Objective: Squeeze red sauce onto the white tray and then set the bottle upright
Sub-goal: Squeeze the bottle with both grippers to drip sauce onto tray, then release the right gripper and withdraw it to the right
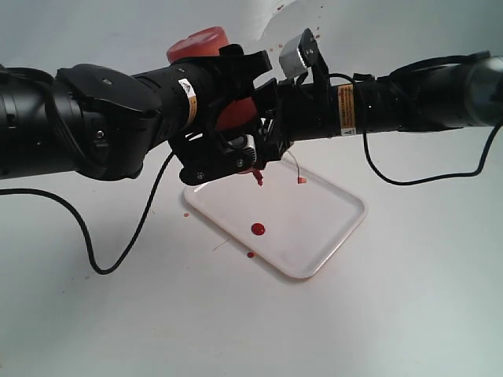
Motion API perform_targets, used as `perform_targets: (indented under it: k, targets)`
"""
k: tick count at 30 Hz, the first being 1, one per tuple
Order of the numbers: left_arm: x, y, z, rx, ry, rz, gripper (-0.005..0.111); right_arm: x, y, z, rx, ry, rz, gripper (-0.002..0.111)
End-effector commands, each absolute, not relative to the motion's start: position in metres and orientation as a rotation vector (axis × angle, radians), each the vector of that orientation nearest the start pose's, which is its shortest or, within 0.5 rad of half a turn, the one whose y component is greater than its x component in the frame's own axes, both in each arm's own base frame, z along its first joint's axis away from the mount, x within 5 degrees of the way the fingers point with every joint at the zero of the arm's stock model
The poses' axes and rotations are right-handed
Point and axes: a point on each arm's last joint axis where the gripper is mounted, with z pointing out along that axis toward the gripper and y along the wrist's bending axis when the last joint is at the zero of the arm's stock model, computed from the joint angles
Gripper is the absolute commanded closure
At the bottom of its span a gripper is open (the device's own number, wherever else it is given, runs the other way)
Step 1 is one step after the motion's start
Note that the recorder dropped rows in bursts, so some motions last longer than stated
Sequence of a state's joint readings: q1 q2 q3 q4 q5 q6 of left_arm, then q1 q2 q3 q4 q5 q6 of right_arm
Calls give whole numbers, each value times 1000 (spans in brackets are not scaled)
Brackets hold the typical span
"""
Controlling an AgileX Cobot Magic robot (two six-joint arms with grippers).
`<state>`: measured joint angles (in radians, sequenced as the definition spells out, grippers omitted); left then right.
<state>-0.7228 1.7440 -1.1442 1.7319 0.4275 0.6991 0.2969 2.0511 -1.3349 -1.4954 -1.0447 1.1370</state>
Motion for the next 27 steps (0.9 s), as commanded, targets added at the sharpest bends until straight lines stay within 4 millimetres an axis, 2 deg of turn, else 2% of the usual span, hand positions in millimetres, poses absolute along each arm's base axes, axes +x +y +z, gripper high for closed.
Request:
perform_targets:
  k: [1, 3, 8, 11, 15, 20, 27]
  targets:
    - [319, -228, 264, -2985, -577, -1934, 107, 376, 179, 224, -1216, 1603, 1010, 3]
    - [320, -227, 265, -2970, -645, -1946, 107, 377, 164, 236, -1212, 1631, 976, 3]
    - [321, -223, 266, -2910, -684, -1973, 107, 378, 125, 264, -1102, 1699, 948, 3]
    - [320, -221, 263, -2925, -832, -1921, 107, 377, 103, 277, -1010, 1738, 978, 3]
    - [321, -218, 263, -2911, -1199, -1906, 107, 375, 83, 283, -908, 1792, 1072, 3]
    - [321, -217, 264, -2873, -1584, -1888, 107, 373, 82, 281, -911, 1808, 1119, 3]
    - [320, -215, 269, -2738, -2245, -1783, 107, 373, 82, 281, -910, 1809, 1119, 3]
